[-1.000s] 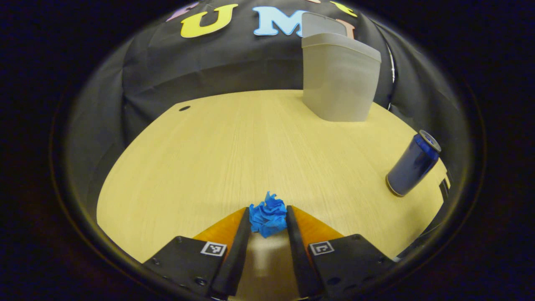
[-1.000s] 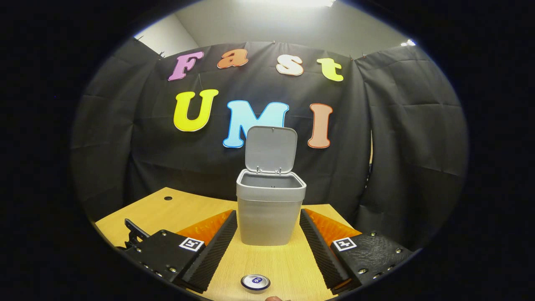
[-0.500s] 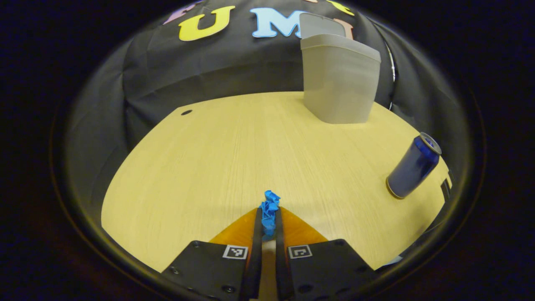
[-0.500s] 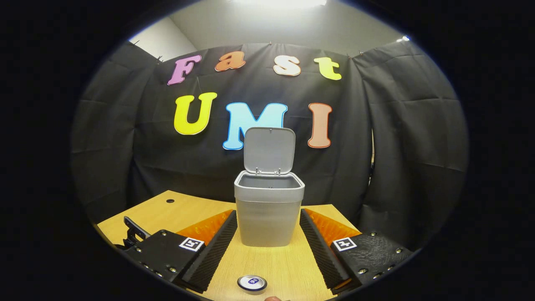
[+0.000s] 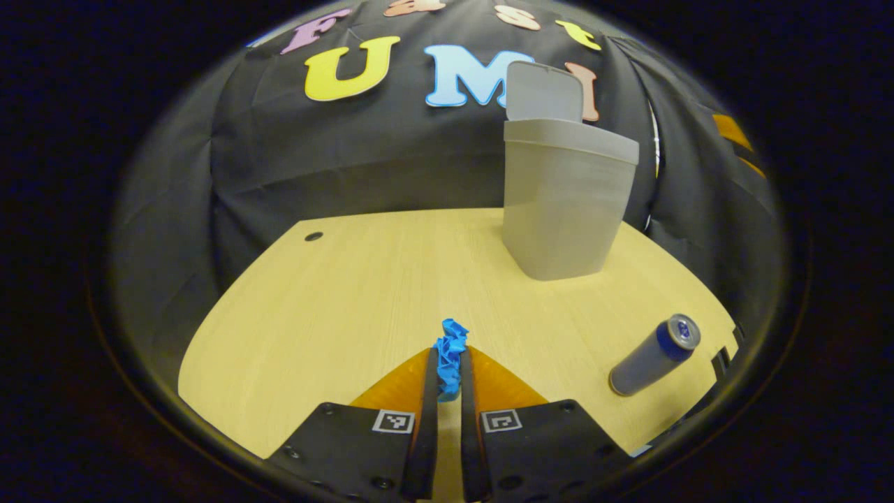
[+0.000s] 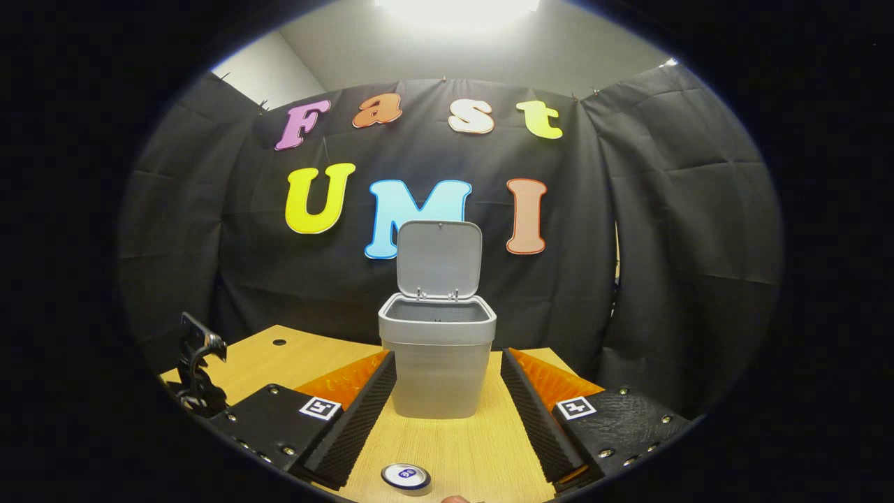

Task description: Press the lid of the desktop garbage bin to open it, pick up the crumpled paper on the desktop and throw it into the bin, then pick up the pop can on the desktop and drop it into the bin, and finally close the garbage bin lid.

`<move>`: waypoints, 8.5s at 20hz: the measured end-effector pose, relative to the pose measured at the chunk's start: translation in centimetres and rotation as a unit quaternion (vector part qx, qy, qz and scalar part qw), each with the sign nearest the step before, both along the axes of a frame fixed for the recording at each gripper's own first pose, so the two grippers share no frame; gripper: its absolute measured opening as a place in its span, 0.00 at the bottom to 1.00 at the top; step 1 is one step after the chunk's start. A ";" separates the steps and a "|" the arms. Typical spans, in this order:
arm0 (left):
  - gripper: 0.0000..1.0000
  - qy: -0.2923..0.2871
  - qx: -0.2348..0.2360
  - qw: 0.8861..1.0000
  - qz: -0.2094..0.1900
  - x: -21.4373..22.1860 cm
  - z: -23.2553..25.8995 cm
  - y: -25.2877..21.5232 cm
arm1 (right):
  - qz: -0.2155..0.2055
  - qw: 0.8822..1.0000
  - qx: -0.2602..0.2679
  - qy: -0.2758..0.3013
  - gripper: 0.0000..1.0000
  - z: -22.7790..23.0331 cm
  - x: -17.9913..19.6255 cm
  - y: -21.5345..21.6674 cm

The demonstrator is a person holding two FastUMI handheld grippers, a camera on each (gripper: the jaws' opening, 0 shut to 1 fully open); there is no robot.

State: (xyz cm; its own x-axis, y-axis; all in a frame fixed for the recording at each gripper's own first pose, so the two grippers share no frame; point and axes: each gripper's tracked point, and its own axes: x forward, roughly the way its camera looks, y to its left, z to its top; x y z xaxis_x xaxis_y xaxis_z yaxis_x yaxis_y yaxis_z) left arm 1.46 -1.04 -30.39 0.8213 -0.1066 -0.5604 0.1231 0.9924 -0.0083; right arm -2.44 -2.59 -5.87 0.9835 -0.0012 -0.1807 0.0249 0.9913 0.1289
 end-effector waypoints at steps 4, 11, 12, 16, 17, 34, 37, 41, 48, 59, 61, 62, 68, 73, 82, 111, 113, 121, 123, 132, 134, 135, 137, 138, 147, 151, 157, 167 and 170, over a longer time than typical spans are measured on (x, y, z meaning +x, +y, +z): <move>0.20 -0.038 -0.004 0.999 -0.016 2.6 3.9 -1.8 | -0.003 1.000 -0.006 -0.004 0.96 0.0 0.2 -0.4; 0.21 -0.095 -0.034 0.994 -0.046 6.9 10.1 -6.0 | -0.016 1.000 -0.020 -0.005 0.96 0.1 0.0 -1.3; 0.21 -0.103 -0.038 0.993 -0.050 7.5 11.0 -6.6 | -0.019 1.000 -0.023 -0.005 0.96 0.2 0.1 -1.6; 0.21 -0.124 -0.057 0.988 -0.068 10.0 13.6 -8.8 | -0.038 0.999 -0.025 0.000 0.96 0.4 0.1 -2.4; 0.19 -0.127 -0.067 0.987 -0.073 10.8 14.3 -9.3 | -0.046 0.999 -0.029 0.001 0.96 0.4 0.0 -2.6; 0.20 -0.157 -0.120 0.966 -0.165 23.9 21.0 -19.0 | -0.117 0.991 -0.037 0.057 0.96 -1.2 -0.8 -0.4; 0.21 -0.152 -0.108 0.967 -0.175 25.2 20.5 -20.1 | -0.112 0.991 -0.042 0.057 0.96 -1.3 -0.2 -0.4; 0.29 -0.139 -0.103 0.966 -0.194 25.6 19.6 -22.3 | -0.123 0.990 -0.035 0.054 0.96 -0.9 0.0 -1.6; 0.55 -0.132 -0.089 0.967 -0.198 25.6 19.0 -23.2 | -0.120 0.991 -0.034 0.055 0.96 -1.2 -0.4 -2.4; 0.96 -0.143 -0.106 0.966 -0.188 24.7 20.2 -22.7 | -0.107 0.993 -0.033 0.045 0.96 -1.1 -0.9 -2.4; 0.95 -0.154 -0.106 0.965 -0.182 24.4 21.0 -22.1 | -0.096 0.994 -0.032 0.045 0.96 -1.4 -0.9 -2.2; 0.95 -0.161 -0.106 0.965 -0.178 24.1 21.5 -21.7 | -0.090 0.995 -0.031 0.043 0.96 -1.4 -0.8 -2.0; 0.96 -0.206 -0.098 0.962 -0.150 21.5 23.4 -18.3 | -0.052 0.998 -0.020 0.041 0.96 -2.1 -0.9 0.2; 0.96 -0.227 -0.088 0.964 -0.109 18.4 24.0 -14.7 | -0.021 0.998 -0.010 0.054 0.96 -3.5 -1.8 1.5; 0.94 -0.276 -0.048 0.959 -0.044 12.4 26.9 -9.2 | 0.029 0.997 -0.011 0.070 0.96 -5.5 -2.5 2.8; 0.94 -0.257 -0.035 0.963 0.078 3.6 24.1 -0.3 | 0.163 0.944 0.007 0.288 0.96 -22.9 -6.2 9.5; 0.95 -0.253 -0.038 0.963 0.079 3.7 23.8 -0.3 | 0.160 0.944 0.007 0.289 0.94 -23.1 -6.1 9.4; 0.94 -0.251 -0.042 0.964 0.081 3.9 23.6 -0.3 | 0.166 0.949 0.001 0.268 0.84 -21.5 -5.8 8.9; 0.94 -0.250 -0.043 0.964 0.081 3.9 23.6 -0.3 | 0.168 0.952 0.006 0.255 0.84 -20.0 -5.4 8.7; 0.94 -0.253 -0.045 0.963 0.080 3.7 23.5 -0.1 | 0.165 0.976 0.008 0.140 0.84 -10.2 -1.2 7.7; 0.94 -0.254 -0.046 0.963 0.080 3.8 23.6 0.0 | 0.162 0.981 -0.001 0.109 0.84 -7.7 0.1 7.3; 0.94 -0.254 -0.046 0.963 0.080 4.0 23.7 0.1 | 0.159 0.983 -0.007 0.093 0.84 -6.4 0.8 7.1; 0.94 -0.256 -0.042 0.963 0.078 4.2 23.8 0.5 | 0.156 0.985 -0.016 0.066 0.84 -4.3 2.4 6.8; 0.94 -0.257 -0.039 0.962 0.078 4.3 24.0 0.7 | 0.156 0.986 -0.019 0.055 0.84 -3.3 3.1 6.7; 0.95 -0.262 -0.037 0.961 0.081 7.2 24.4 2.4 | 0.118 0.992 -0.026 -0.028 0.84 3.6 11.9 5.0; 0.95 -0.254 -0.046 0.963 0.083 8.4 23.7 2.5 | 0.098 0.993 -0.028 -0.052 0.84 5.0 15.8 4.4; 0.95 -0.250 -0.048 0.964 0.073 8.9 22.9 1.5 | 0.102 0.995 -0.016 -0.018 0.84 2.5 20.1 5.4; 0.96 -0.245 -0.042 0.965 0.087 8.4 22.4 2.1 | 0.093 0.995 -0.047 0.000 0.85 0.1 22.3 6.1; 0.95 -0.242 -0.046 0.965 0.088 8.2 22.3 1.8 | 0.093 0.995 -0.046 -0.001 0.85 0.2 22.4 6.0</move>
